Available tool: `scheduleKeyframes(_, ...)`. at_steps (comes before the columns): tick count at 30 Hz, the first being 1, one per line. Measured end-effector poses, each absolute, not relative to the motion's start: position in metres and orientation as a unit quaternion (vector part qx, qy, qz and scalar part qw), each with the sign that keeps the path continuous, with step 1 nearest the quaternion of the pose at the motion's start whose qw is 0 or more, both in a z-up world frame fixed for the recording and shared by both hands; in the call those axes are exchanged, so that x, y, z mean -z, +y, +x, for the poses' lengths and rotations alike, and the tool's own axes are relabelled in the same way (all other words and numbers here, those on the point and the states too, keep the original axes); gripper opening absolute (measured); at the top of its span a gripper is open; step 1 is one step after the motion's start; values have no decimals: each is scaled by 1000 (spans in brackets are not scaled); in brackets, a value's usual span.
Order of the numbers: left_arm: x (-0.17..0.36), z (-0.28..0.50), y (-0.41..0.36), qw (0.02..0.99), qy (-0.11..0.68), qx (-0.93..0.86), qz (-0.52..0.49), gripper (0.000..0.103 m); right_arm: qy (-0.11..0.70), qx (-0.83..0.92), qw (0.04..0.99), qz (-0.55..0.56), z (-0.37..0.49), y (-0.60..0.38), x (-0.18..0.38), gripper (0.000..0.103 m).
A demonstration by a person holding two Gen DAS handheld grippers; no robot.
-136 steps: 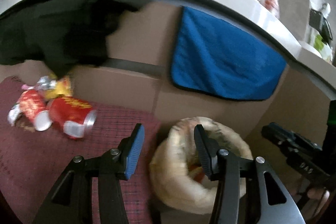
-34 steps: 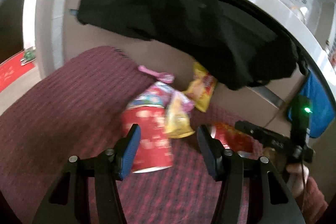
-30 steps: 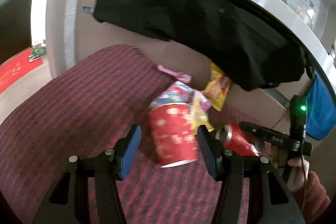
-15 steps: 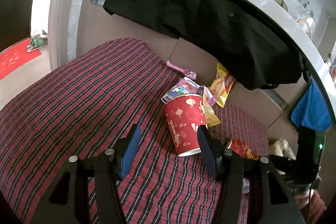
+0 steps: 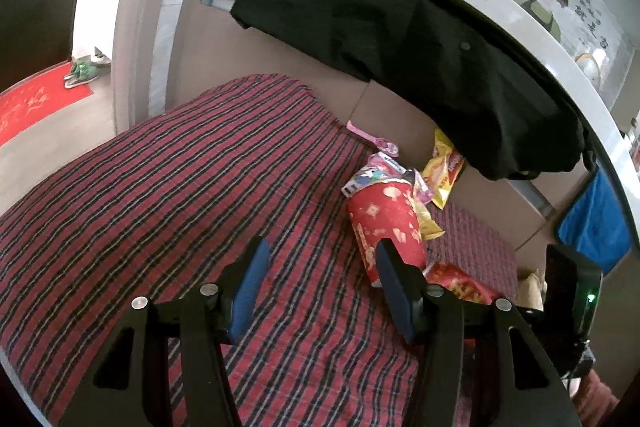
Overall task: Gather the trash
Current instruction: 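Grasp the red paper cup with the left gripper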
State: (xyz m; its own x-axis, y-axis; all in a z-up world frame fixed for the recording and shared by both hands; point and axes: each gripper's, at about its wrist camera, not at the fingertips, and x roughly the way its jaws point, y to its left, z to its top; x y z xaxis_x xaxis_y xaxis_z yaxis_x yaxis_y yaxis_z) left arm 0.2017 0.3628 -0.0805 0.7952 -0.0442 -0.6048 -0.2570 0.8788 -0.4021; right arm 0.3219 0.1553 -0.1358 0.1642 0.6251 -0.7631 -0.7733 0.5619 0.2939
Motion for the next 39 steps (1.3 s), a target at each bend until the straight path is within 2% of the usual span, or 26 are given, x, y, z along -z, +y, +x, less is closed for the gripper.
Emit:
scheduleKeyframes(1,81,200,364,917,315,-59,-239,57,445,-456,766,-83,317,157,135,51)
scheduleKeyframes(2,81,199,365,916,316,-60,-239,57,438,-453,772,-86,315,158,133,50)
scheduleKeyframes(8,82,211,352,915,320,-54,-239,57,398,-418,813,-77,312,138,111,50)
scheduleKeyframes(16,89,265,305,907,334,-44,-254,57,363,-340,867,-35,316,69,84,50)
scheduleKeyframes(22,100,293,300,892,347,-109,-269,57,367,-306,879,-11,322,28,85,50)
scheduleKeyframes(26,106,306,298,888,348,-134,-268,63,360,-294,886,-9,323,15,89,50)
scheduleKeyframes(33,109,312,296,882,356,-129,-280,63,345,-285,894,-8,315,15,85,50)
scheduleKeyframes(39,108,306,306,868,371,-110,-312,56,336,-289,896,-11,312,22,81,50)
